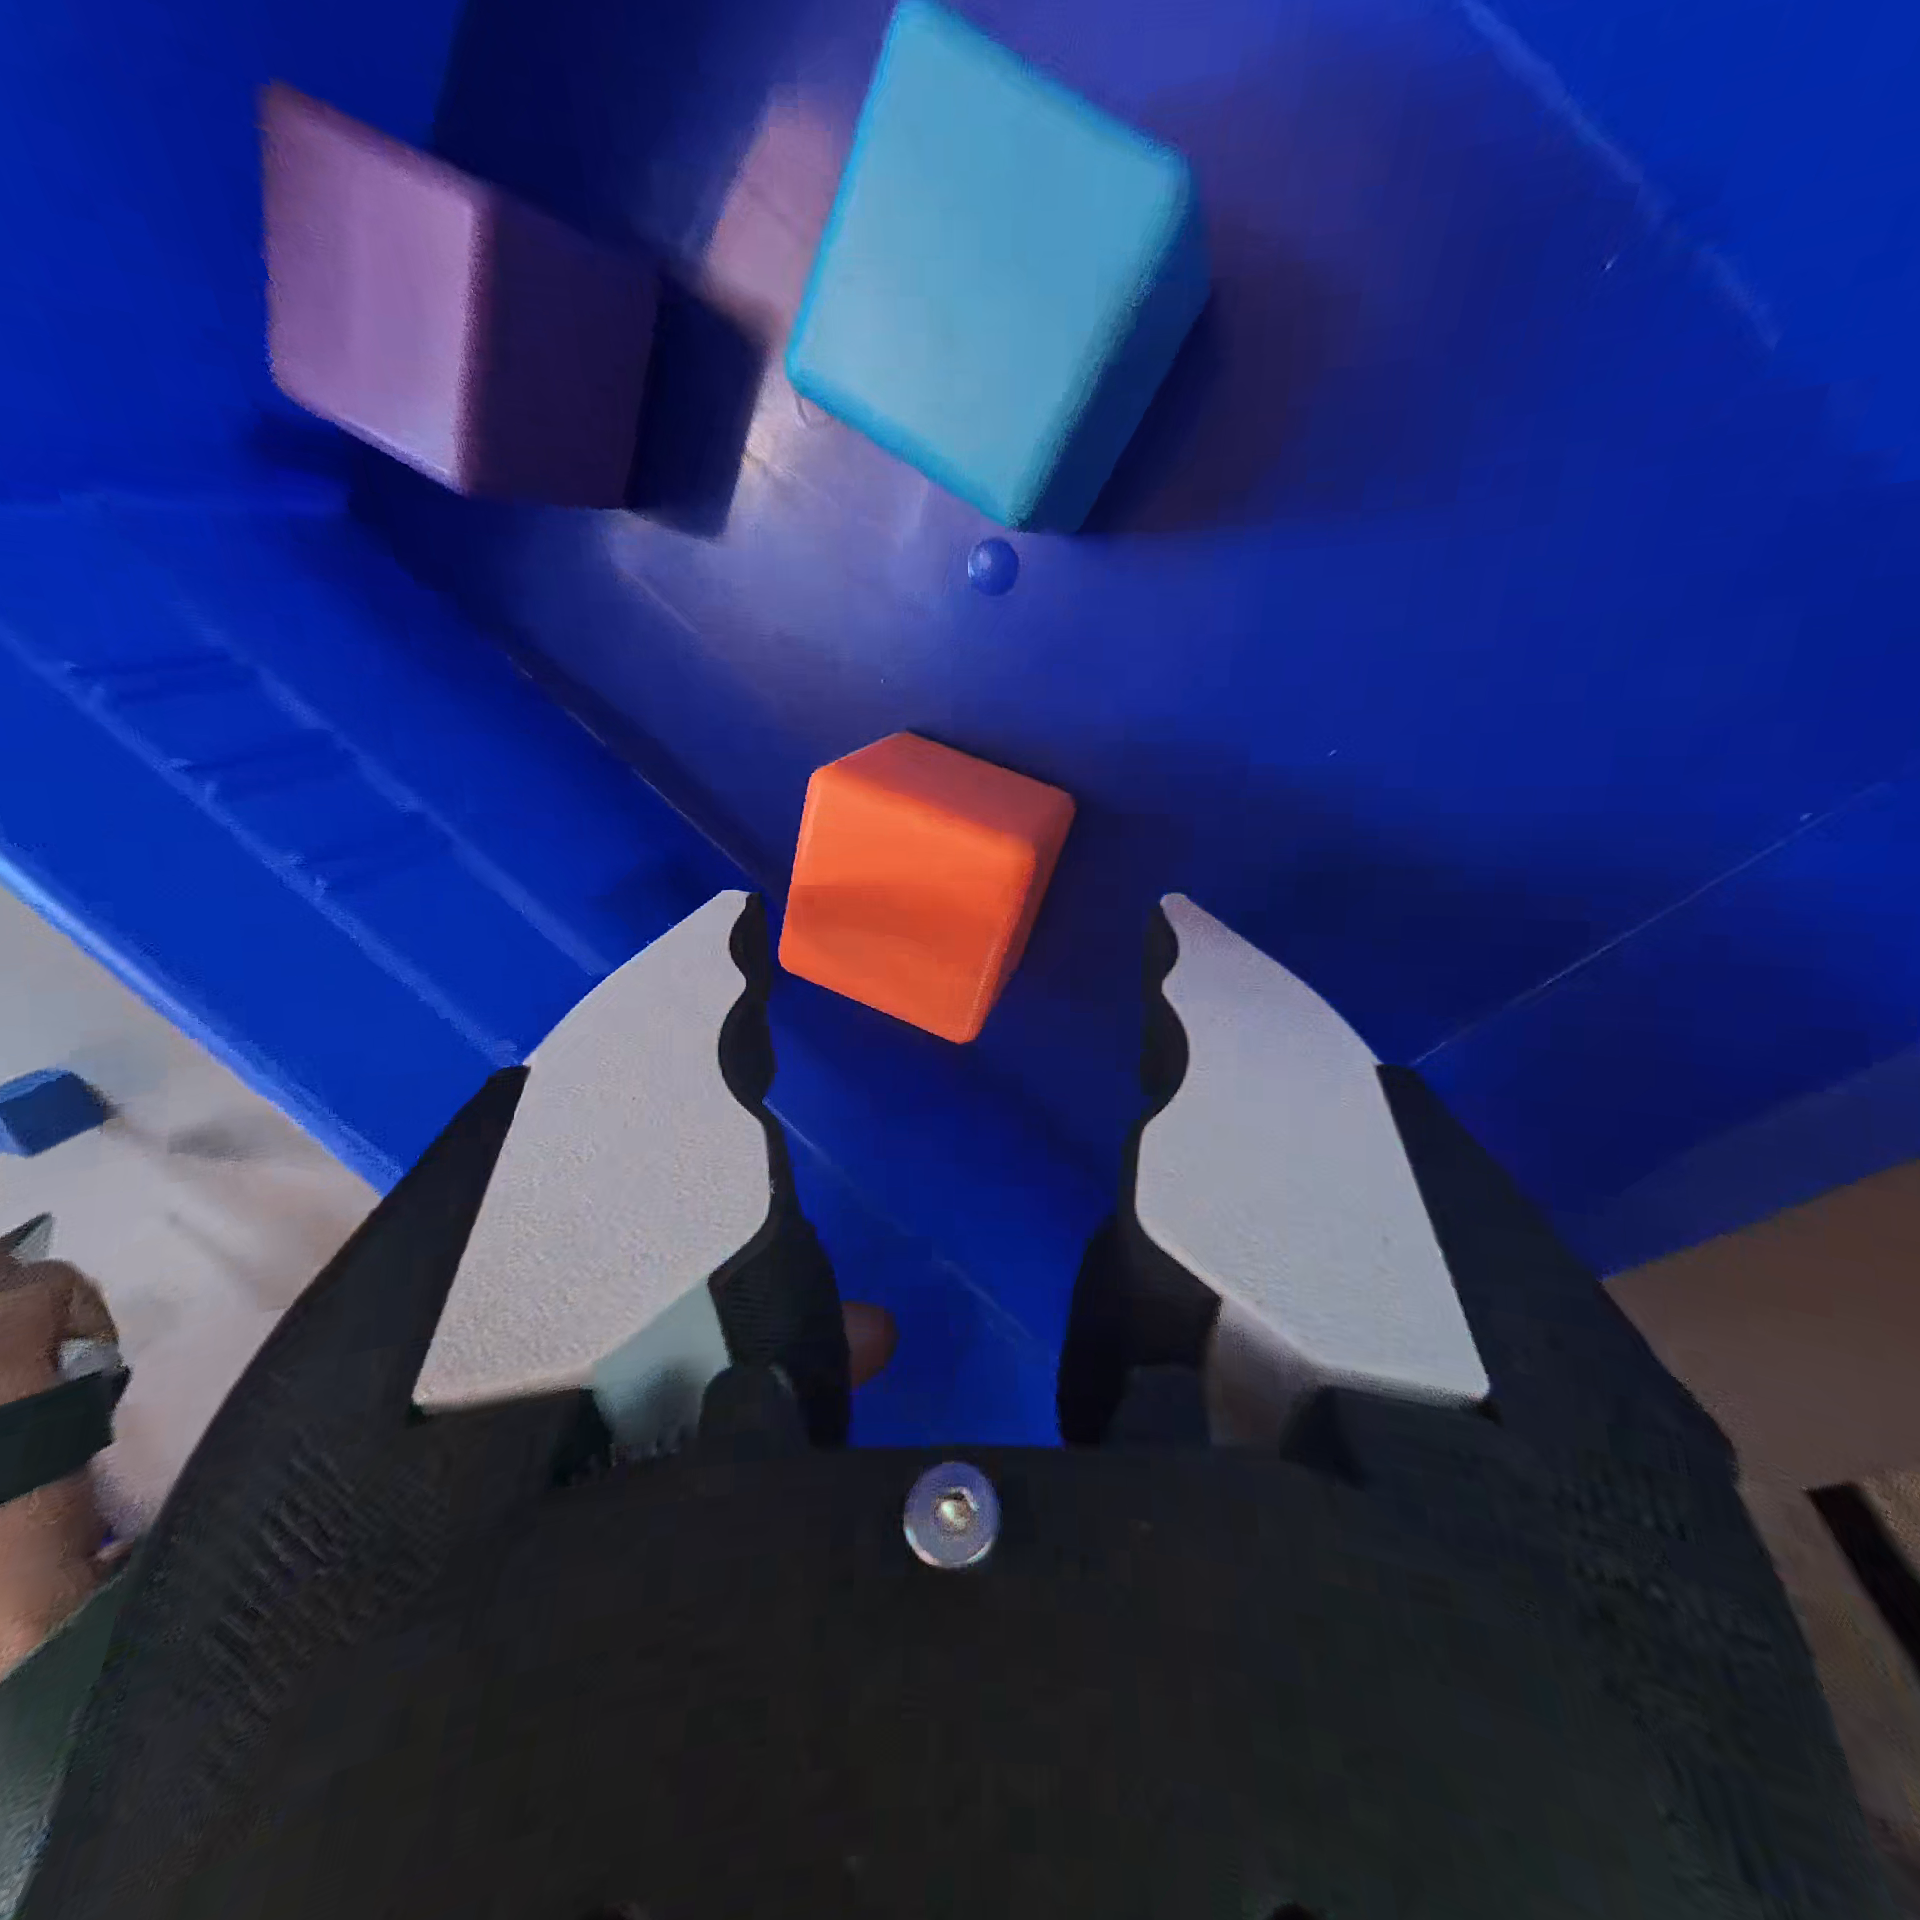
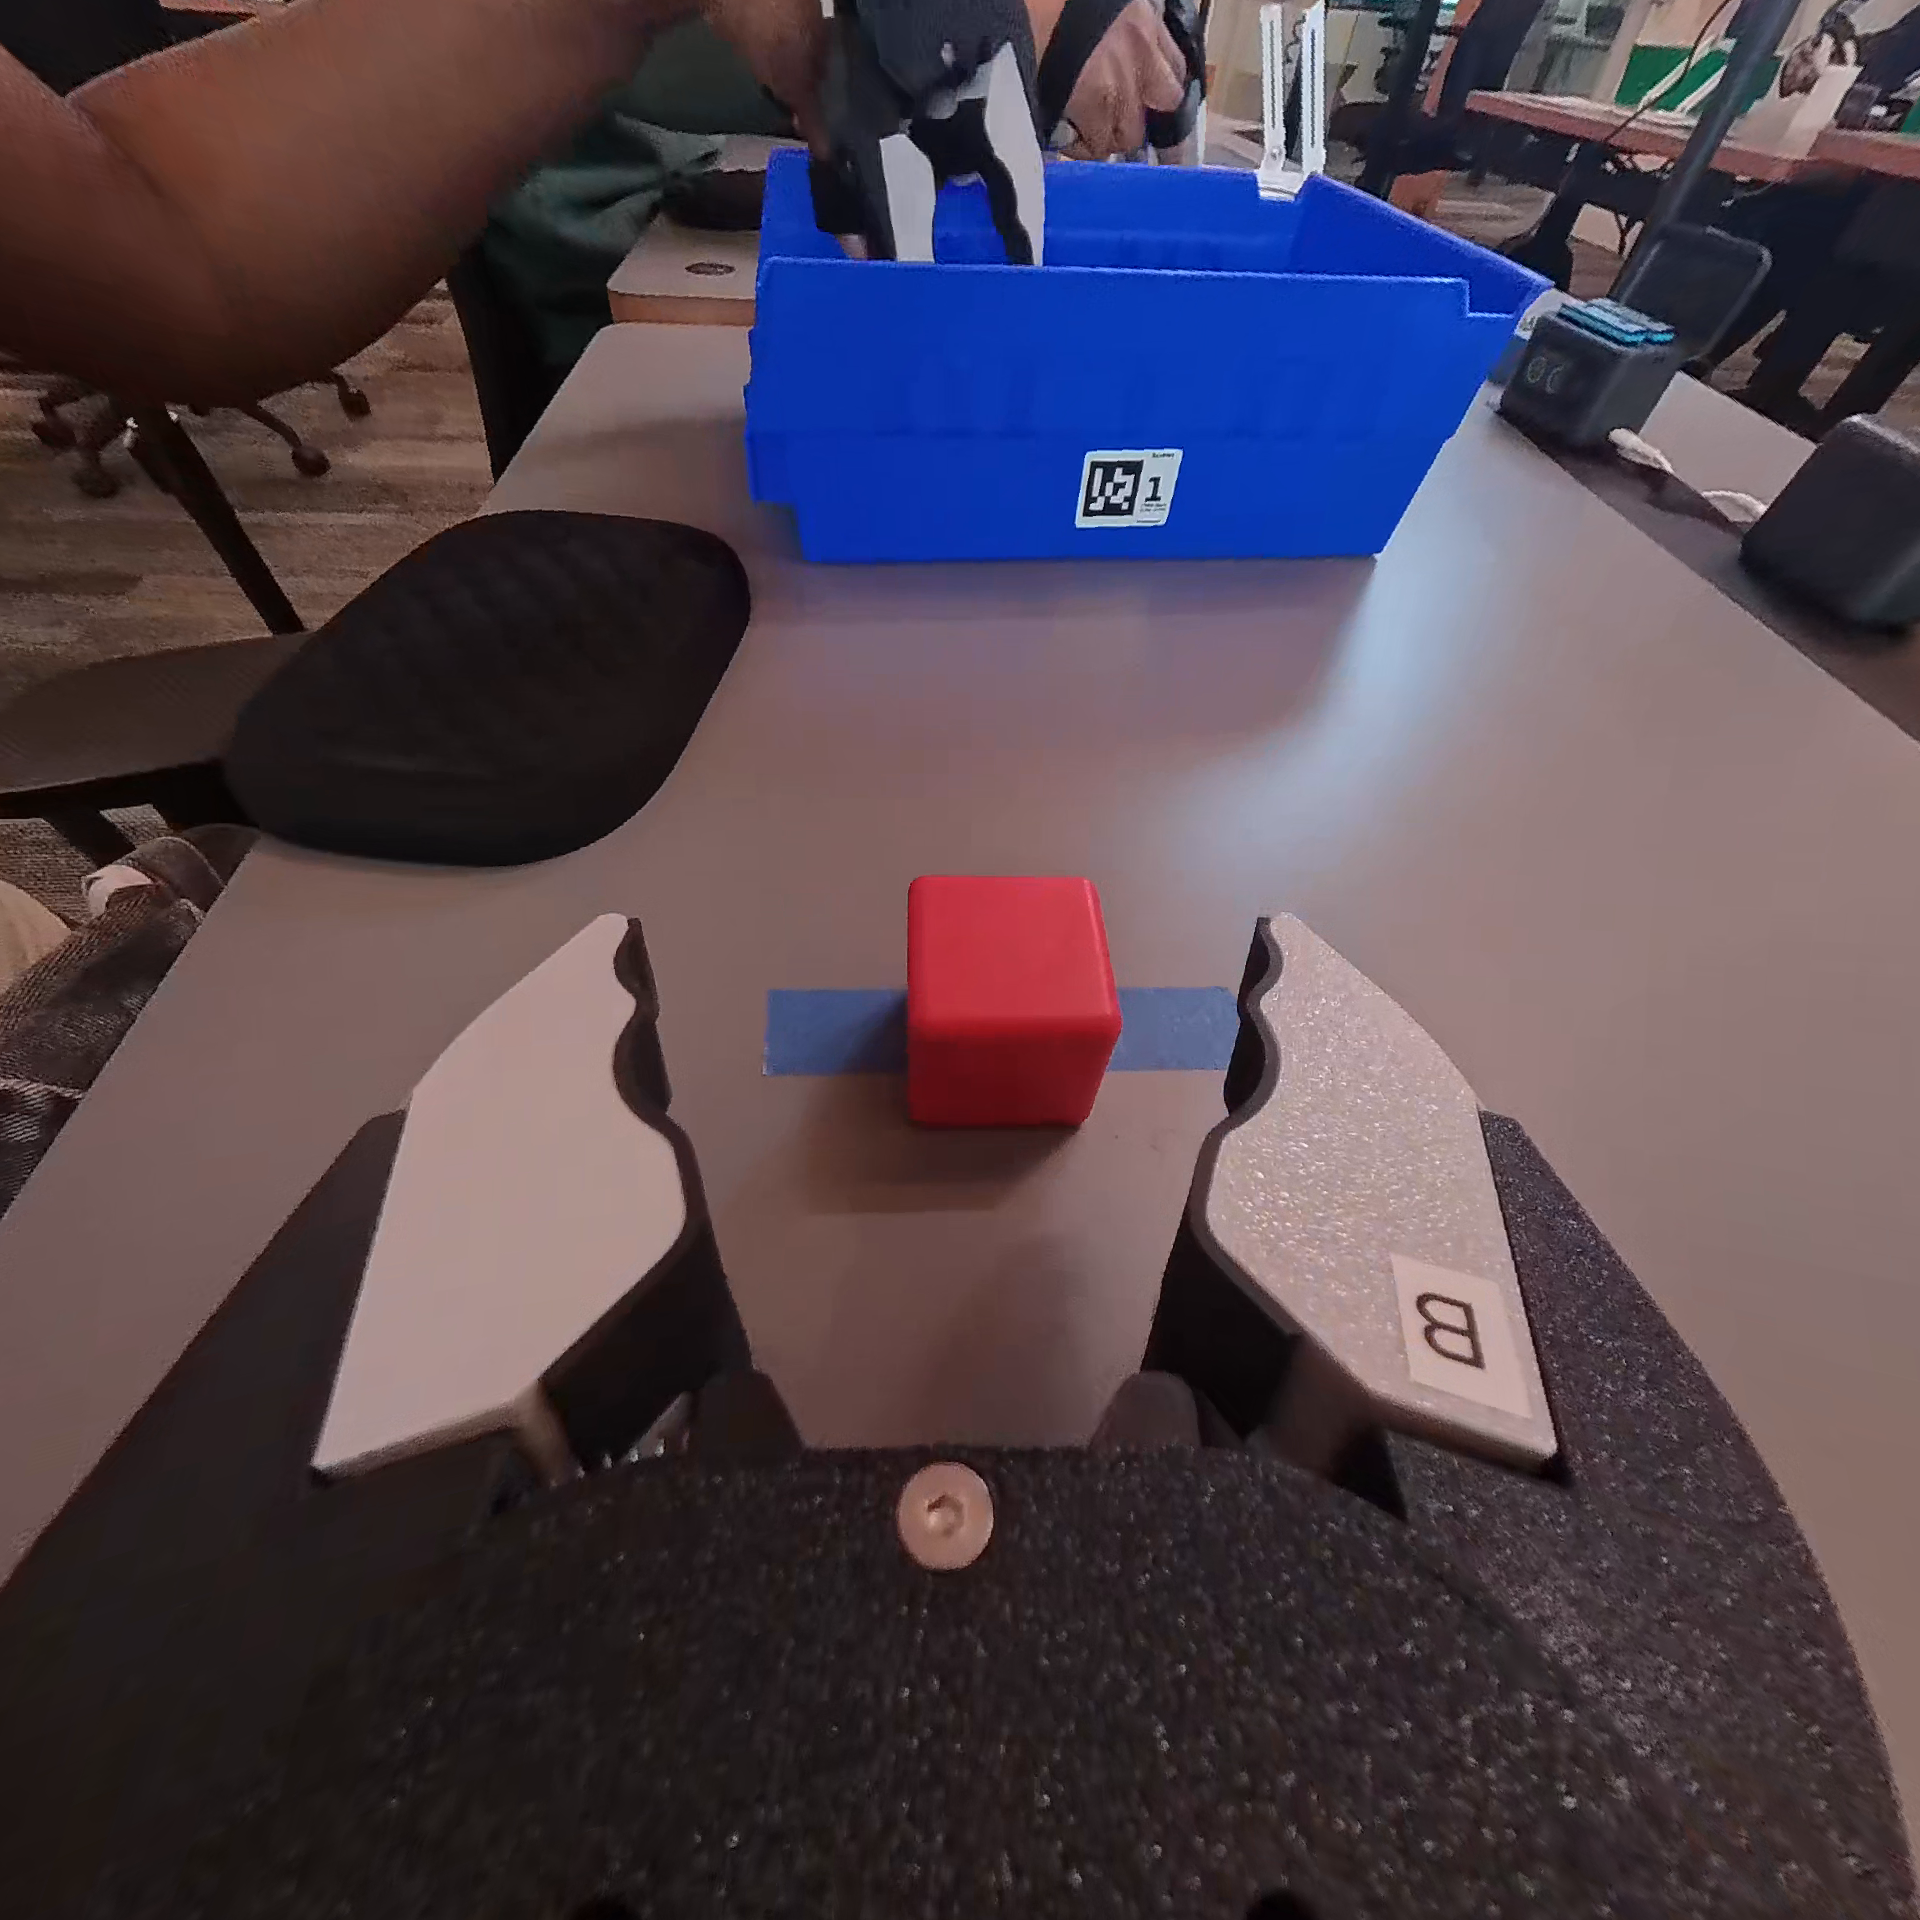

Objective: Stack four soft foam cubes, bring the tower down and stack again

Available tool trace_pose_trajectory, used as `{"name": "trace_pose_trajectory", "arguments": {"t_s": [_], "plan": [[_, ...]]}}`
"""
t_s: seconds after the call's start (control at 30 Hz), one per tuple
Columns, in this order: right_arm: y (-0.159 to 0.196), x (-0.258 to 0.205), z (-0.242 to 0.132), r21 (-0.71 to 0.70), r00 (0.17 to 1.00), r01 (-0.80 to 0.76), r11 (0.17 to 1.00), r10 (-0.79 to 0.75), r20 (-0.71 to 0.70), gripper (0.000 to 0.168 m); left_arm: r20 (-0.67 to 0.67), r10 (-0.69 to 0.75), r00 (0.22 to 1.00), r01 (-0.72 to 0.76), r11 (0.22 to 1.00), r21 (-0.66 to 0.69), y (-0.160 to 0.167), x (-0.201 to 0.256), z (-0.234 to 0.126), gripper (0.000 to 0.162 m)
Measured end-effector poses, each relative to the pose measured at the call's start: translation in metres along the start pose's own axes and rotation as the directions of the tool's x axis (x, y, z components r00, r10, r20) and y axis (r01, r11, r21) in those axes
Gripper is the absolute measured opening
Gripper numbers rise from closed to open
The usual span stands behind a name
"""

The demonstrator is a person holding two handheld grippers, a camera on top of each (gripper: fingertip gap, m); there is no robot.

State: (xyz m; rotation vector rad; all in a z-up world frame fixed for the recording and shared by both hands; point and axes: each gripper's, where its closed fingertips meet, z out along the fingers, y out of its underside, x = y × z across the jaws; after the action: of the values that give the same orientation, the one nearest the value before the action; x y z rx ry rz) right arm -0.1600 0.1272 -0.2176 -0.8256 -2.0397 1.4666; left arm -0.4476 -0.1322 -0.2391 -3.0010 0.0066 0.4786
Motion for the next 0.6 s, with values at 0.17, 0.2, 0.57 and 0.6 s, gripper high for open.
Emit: {"name": "trace_pose_trajectory", "arguments": {"t_s": [0.17, 0.2, 0.57, 0.6], "plan": [[0.006, 0.005, 0.001, -0.021, 1.0, -0.025, 0.999, 0.024, -0.005, 0.1, -0.024, 0.111, 0.993, -0.113, 0.99, -0.081, 0.007, -0.007, 0.014, 0.049], [0.005, 0.006, 0.0, -0.016, 1.0, -0.03, 0.999, 0.03, -0.006, 0.094, -0.037, 0.122, 0.992, -0.125, 0.989, -0.084, 0.008, -0.007, 0.014, 0.049], [0.028, 0.012, 0.014, -0.193, 0.996, 0.089, 0.977, -0.092, -0.006, 0.073, 0.097, 0.122, 0.988, -0.132, 0.986, 0.101, -0.032, -0.012, -0.055, 0.048], [0.027, 0.012, 0.014, -0.192, 0.995, 0.094, 0.977, -0.097, -0.006, 0.07, 0.112, 0.122, 0.986, -0.138, 0.98, 0.144, -0.043, -0.009, -0.066, 0.048]]}}
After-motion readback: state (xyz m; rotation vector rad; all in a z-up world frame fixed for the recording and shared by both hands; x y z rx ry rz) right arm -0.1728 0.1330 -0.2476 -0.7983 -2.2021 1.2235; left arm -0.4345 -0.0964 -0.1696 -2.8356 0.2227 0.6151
